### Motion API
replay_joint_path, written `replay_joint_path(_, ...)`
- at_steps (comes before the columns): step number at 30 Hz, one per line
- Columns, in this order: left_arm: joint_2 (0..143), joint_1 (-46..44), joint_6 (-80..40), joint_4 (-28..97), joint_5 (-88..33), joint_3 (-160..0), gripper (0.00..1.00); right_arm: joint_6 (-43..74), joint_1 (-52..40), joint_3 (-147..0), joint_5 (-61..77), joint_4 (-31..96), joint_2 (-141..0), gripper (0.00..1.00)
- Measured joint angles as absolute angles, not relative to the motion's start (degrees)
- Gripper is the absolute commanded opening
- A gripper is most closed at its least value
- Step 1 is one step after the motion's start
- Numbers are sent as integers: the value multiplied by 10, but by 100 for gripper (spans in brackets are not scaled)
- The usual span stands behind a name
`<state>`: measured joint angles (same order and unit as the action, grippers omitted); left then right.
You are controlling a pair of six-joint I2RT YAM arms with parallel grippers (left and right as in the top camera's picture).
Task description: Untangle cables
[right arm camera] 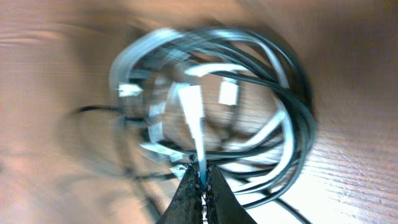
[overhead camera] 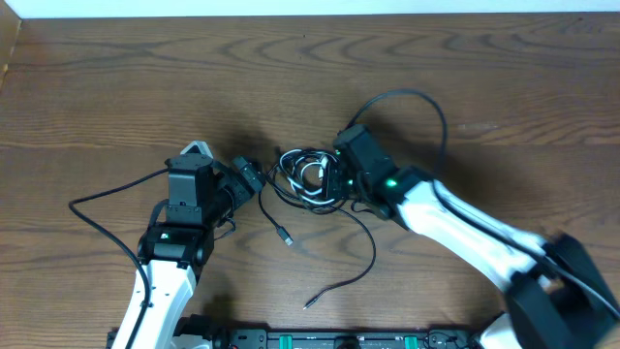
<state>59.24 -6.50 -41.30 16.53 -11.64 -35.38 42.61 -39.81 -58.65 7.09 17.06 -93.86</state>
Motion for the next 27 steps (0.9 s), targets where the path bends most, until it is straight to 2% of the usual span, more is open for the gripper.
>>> replay_joint_path(3, 592, -65, -413, 165, -116, -354, 98, 404, -399, -587, 70, 169, -887, 1)
replay_joint_path(13, 592, -65, -413, 165, -116, -354, 98, 318, -399, -587, 77, 199, -850, 1)
replay_joint_path(16, 592, -65, -413, 165, -116, -354, 98, 266, -399, -587, 77, 200, -798, 7)
replay_joint_path(19, 592, -65, -413, 165, -116, -354, 98, 238, -399, -587, 70, 211, -747, 26)
replay_joint_path(21, 592, -65, -413, 165, -116, -354, 98, 237, -399, -587, 66, 220, -740, 34)
replay_joint_path(23, 592, -65, -413, 165, -116, -354, 98, 237, -399, -587, 63, 221, -752, 36)
replay_joint_path(27, 592, -65, -413, 165, -116, -354, 98, 249, -399, -587, 61, 188, -824, 36)
